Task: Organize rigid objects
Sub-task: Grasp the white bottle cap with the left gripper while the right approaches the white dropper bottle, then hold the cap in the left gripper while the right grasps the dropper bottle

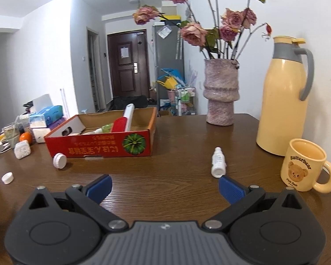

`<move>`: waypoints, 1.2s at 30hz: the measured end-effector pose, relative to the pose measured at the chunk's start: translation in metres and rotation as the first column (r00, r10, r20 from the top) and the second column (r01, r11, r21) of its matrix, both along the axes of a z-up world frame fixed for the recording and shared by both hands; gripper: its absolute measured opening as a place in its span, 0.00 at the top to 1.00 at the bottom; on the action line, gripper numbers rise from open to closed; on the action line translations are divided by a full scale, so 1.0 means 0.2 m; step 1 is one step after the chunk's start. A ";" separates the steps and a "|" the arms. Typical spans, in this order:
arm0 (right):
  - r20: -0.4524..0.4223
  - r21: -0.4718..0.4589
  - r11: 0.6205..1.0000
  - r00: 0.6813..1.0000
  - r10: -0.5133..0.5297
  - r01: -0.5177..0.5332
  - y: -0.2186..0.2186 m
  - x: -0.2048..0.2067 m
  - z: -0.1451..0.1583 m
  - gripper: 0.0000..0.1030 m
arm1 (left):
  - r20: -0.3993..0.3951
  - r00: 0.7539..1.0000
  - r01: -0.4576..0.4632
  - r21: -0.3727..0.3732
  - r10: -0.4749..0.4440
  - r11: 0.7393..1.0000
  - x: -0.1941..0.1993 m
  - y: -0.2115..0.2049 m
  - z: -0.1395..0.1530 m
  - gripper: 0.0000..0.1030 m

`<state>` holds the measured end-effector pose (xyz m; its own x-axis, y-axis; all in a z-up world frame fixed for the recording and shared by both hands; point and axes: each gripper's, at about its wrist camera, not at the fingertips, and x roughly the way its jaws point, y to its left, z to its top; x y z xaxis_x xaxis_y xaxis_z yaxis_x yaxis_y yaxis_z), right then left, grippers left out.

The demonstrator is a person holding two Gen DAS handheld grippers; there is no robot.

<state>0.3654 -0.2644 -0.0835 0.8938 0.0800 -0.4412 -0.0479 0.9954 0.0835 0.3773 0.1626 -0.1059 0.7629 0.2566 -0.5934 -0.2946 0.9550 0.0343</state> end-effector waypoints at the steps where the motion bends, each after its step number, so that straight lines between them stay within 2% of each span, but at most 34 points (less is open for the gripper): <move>1: 0.001 0.001 1.000 1.000 -0.011 0.011 -0.01 0.00 -0.01 0.00 | -0.009 1.000 -0.008 -0.004 0.008 1.000 0.03 0.02 -0.01 0.00; 10: -0.023 -0.015 0.998 0.997 -0.068 0.067 -0.05 0.03 -0.05 0.00 | -0.068 0.996 -0.060 -0.009 0.059 0.998 0.21 0.13 -0.14 0.01; 19: -0.046 -0.029 0.998 0.997 -0.063 0.061 -0.01 0.08 -0.08 0.00 | -0.092 0.993 -0.073 -0.016 0.071 0.997 0.34 0.18 -0.21 0.15; 20: -0.050 -0.029 0.998 0.997 -0.063 0.062 -0.01 0.08 -0.08 0.00 | -0.095 0.993 -0.067 -0.028 0.064 0.997 0.35 0.18 -0.21 0.18; 22: -0.058 -0.032 0.997 0.996 -0.066 0.065 -0.01 0.09 -0.09 0.00 | -0.101 0.994 -0.048 -0.064 0.041 0.997 0.36 0.20 -0.22 0.33; 23: -0.062 -0.033 0.997 0.996 -0.069 0.067 -0.01 0.10 -0.10 0.00 | -0.092 0.995 -0.044 -0.056 0.039 0.997 0.37 0.19 -0.22 0.38; 24: -0.065 -0.034 0.997 0.995 -0.071 0.068 -0.01 0.10 -0.11 0.00 | -0.086 0.996 -0.033 -0.053 0.028 0.998 0.37 0.19 -0.22 0.57; 25: -0.070 -0.035 0.997 0.995 -0.072 0.070 -0.01 0.11 -0.11 0.00 | -0.077 0.997 -0.024 -0.052 0.020 0.998 0.37 0.18 -0.22 0.60; 29: -0.083 -0.035 0.996 0.993 -0.081 0.078 0.00 0.14 -0.14 0.00 | -0.047 0.998 -0.033 -0.041 0.031 0.999 0.34 0.17 -0.20 0.60; 36: -0.101 -0.044 0.994 0.989 -0.108 0.104 -0.02 0.23 -0.19 0.00 | 0.006 0.998 -0.054 -0.063 0.055 0.997 0.27 0.18 -0.17 0.60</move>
<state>0.4110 -0.2691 -0.1224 0.8461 -0.0319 -0.5320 0.0653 0.9969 0.0441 0.4315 0.1976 -0.1394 0.7532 0.2601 -0.6042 -0.3462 0.9377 -0.0279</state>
